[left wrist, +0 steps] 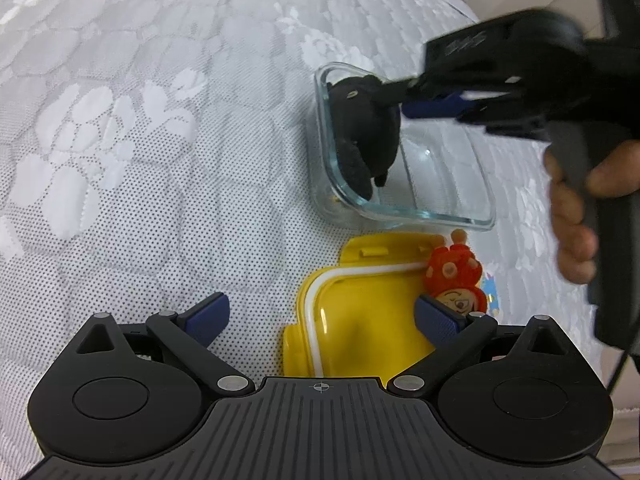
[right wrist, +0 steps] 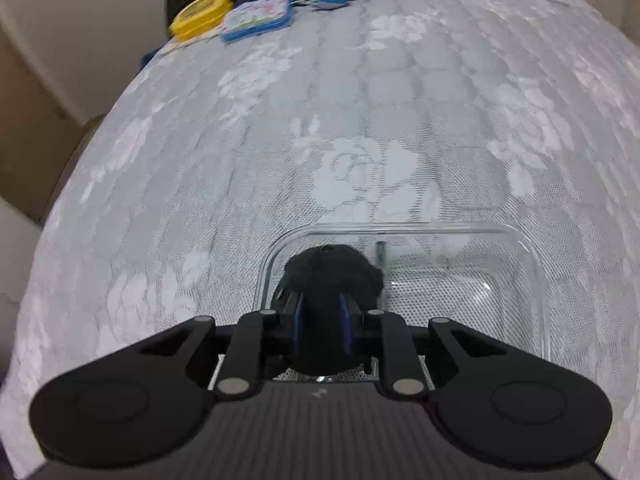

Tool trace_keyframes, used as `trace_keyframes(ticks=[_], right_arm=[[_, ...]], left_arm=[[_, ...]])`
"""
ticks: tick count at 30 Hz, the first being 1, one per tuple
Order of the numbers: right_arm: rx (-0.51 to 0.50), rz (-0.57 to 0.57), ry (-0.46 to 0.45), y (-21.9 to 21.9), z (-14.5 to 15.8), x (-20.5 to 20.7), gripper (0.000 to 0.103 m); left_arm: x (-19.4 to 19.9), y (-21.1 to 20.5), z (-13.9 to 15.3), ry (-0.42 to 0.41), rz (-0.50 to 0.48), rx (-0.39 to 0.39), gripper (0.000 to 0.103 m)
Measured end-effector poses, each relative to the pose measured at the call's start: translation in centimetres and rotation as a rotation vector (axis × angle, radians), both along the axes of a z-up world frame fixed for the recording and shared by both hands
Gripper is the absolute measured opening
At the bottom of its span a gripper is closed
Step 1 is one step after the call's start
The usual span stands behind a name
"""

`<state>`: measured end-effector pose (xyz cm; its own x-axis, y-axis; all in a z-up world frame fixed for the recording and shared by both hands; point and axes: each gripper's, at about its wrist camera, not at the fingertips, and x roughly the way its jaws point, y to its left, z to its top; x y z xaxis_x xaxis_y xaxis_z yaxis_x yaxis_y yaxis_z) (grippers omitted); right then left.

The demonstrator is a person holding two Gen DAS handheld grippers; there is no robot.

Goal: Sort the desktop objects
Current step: 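Push the plush cat deeper into the glass compartment with the right gripper, then move the right gripper to the pink eraser and grasp it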

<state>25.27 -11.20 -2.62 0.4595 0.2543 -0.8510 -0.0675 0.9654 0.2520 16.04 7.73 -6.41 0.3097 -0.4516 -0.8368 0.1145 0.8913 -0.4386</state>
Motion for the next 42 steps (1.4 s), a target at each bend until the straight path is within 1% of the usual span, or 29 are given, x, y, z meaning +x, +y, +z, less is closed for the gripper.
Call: trace_keyframes(ticks=[2, 3, 7, 9, 10, 12, 13, 14, 18, 20, 23, 27, 30, 32, 33, 34, 36, 38, 40, 42], right_arm=[[-0.021, 0.042, -0.034, 0.4, 1.0, -0.4, 0.037], [-0.056, 0.064, -0.052, 0.9, 1.3, -0.6, 0.046], [-0.186, 0.136, -0.061, 3.4, 0.6, -0.9, 0.047], [-0.200, 0.146, -0.051, 4.0, -0.2, -0.8, 0.048], [-0.202, 0.147, -0.039, 4.3, -0.8, -0.7, 0.050], [-0.233, 0.143, -0.058, 4.7, -1.4, -0.8, 0.049], [-0.223, 0.124, -0.057, 4.5, -1.4, -0.8, 0.043], [-0.210, 0.102, -0.054, 4.3, -1.4, -0.8, 0.042], [0.046, -0.088, 0.033, 0.0, -1.4, 0.1, 0.027], [0.142, -0.143, 0.080, -1.7, -1.7, 0.3, 0.025], [0.165, -0.140, 0.090, -2.3, -2.2, 0.0, 0.024], [0.113, -0.102, 0.040, -1.4, -1.8, -0.5, 0.025], [0.145, -0.086, 0.020, -1.7, -0.9, -1.2, 0.025], [0.174, -0.069, -0.014, -2.4, 0.4, -2.4, 0.026], [0.180, -0.052, -0.030, -2.8, 1.1, -3.1, 0.038], [0.180, -0.033, -0.043, -3.4, 1.8, -3.8, 0.054], [0.159, -0.012, -0.085, -4.7, 3.3, -5.8, 0.064], [0.120, 0.005, -0.135, -6.1, 4.6, -8.4, 0.070], [0.071, 0.003, -0.180, -7.6, 5.6, -10.9, 0.085], [0.033, -0.009, -0.219, -9.1, 6.3, -13.5, 0.091]], left_arm=[[0.0, 0.0, -0.1, 0.003, -0.001, 0.002, 0.101], [0.1, 0.0, -0.1, 0.004, -0.001, 0.003, 0.101], [0.1, -0.4, -0.3, 0.009, -0.022, 0.018, 0.101], [0.0, -0.6, -0.3, 0.010, -0.030, 0.027, 0.101], [0.1, -0.6, -0.4, 0.009, -0.032, 0.029, 0.101], [0.1, -0.6, -0.4, 0.009, -0.036, 0.033, 0.101], [0.1, -0.7, -0.4, 0.010, -0.036, 0.033, 0.101], [0.1, -0.7, -0.4, 0.010, -0.037, 0.034, 0.101], [0.1, -0.8, -0.4, 0.008, -0.045, 0.035, 0.101], [0.1, -0.9, -0.4, 0.008, -0.049, 0.037, 0.101], [0.2, -1.0, -0.4, 0.009, -0.052, 0.042, 0.101], [0.3, -1.5, -0.6, 0.009, -0.057, 0.061, 0.101], [0.2, -2.0, -0.4, -0.011, -0.063, 0.076, 0.101], [0.0, -2.4, -0.1, -0.032, -0.071, 0.075, 0.101], [-0.2, -2.7, 0.1, -0.044, -0.078, 0.071, 0.101], [-0.4, -3.1, 0.2, -0.056, -0.089, 0.069, 0.101], [-0.8, -3.9, 0.6, -0.080, -0.112, 0.070, 0.101], [-1.4, -4.8, 0.8, -0.104, -0.132, 0.080, 0.101], [-2.2, -5.8, 1.1, -0.128, -0.156, 0.084, 0.101], [-3.2, -6.7, 1.2, -0.148, -0.185, 0.076, 0.101]])
